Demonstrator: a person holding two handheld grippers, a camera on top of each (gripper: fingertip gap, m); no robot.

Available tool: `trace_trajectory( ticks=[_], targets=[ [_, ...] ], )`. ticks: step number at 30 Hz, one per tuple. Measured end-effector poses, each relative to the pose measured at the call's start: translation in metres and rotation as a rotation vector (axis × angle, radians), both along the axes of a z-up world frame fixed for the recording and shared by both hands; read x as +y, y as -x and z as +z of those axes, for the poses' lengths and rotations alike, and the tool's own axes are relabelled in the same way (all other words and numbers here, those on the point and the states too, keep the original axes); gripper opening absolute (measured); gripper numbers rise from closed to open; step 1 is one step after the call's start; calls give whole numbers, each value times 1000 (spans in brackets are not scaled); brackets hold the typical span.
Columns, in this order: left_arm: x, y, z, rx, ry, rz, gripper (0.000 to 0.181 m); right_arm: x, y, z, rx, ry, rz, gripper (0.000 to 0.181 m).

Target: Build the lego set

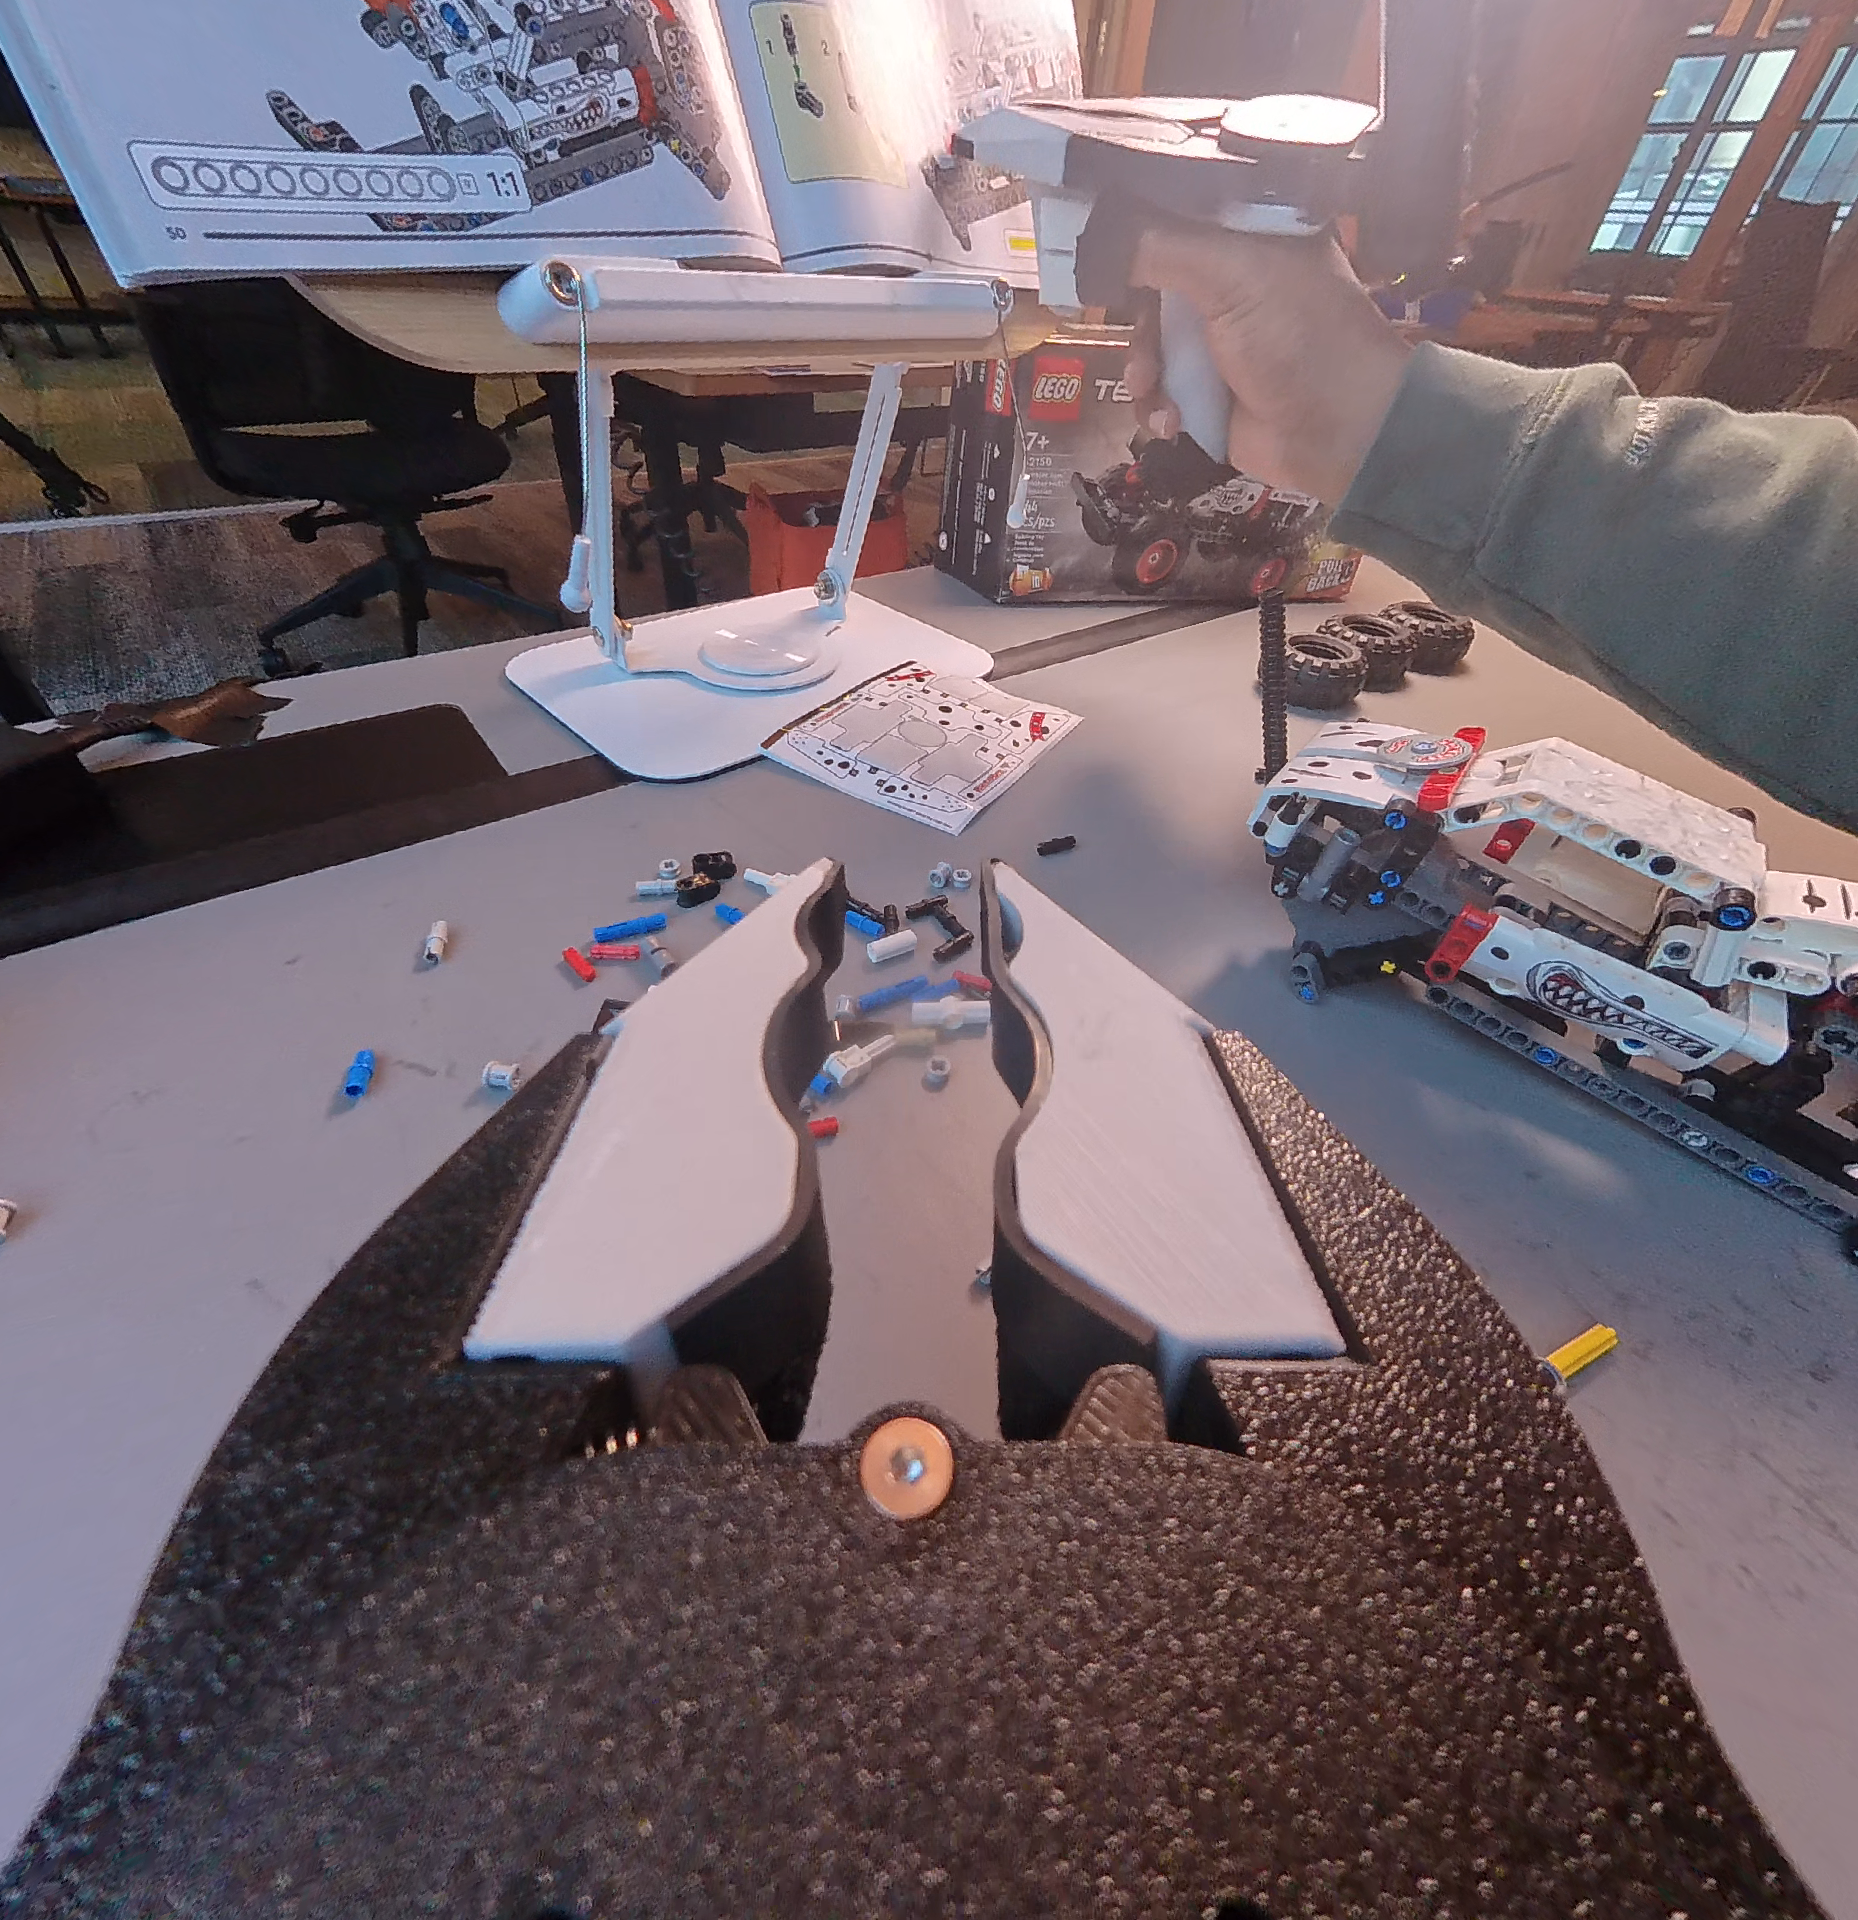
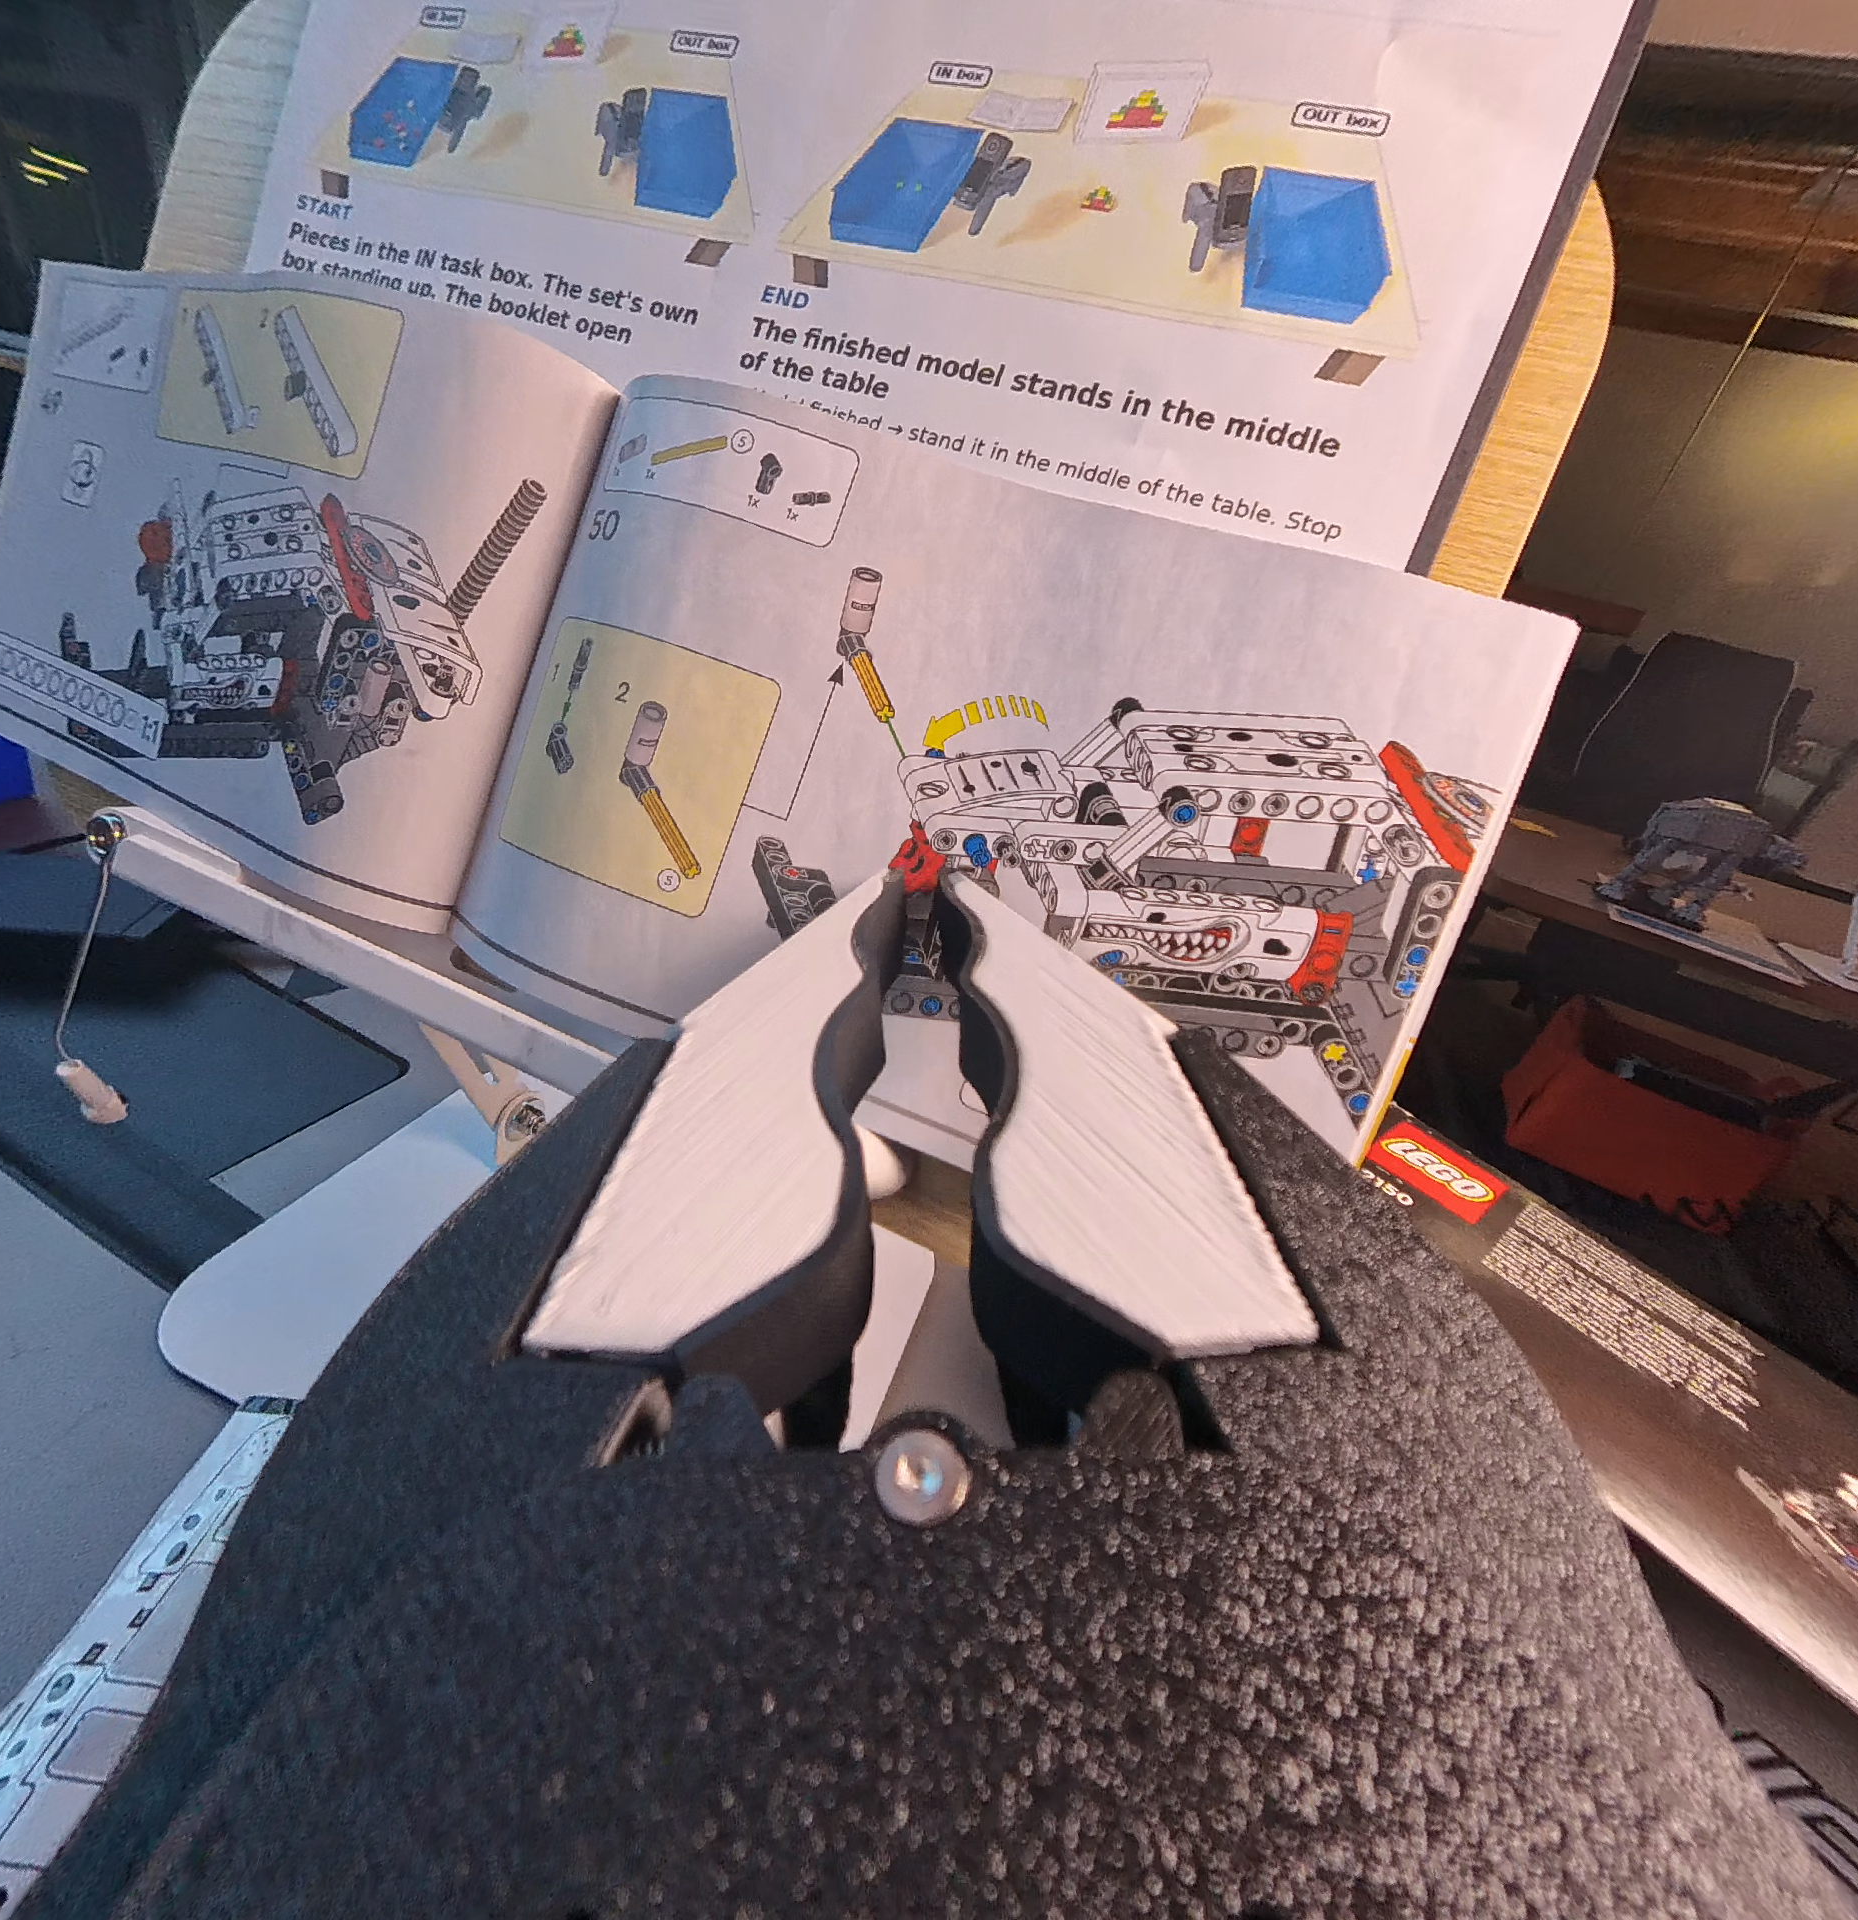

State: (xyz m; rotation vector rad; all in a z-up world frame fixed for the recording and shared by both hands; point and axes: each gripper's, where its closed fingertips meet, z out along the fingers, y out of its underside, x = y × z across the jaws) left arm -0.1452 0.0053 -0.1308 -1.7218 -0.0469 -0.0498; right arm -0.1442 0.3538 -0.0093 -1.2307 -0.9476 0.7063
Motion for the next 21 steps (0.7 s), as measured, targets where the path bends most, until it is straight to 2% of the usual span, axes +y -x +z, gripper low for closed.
trace_trajectory(
  ticks=[16, 19, 21],
  targets=[
    [1, 0, -1, -3, 7, -2, 25, -4, -9, -2, 11, -10, 6, 16],
    [1, 0, -2, -4, 8, -3, 25, -1, -12, 2, 19, -17, -21, 29],
    [1, 0, -1, -3, 8, -4, 25, 8, -18, 6, 25, -11, -83, 54]
  ],
)
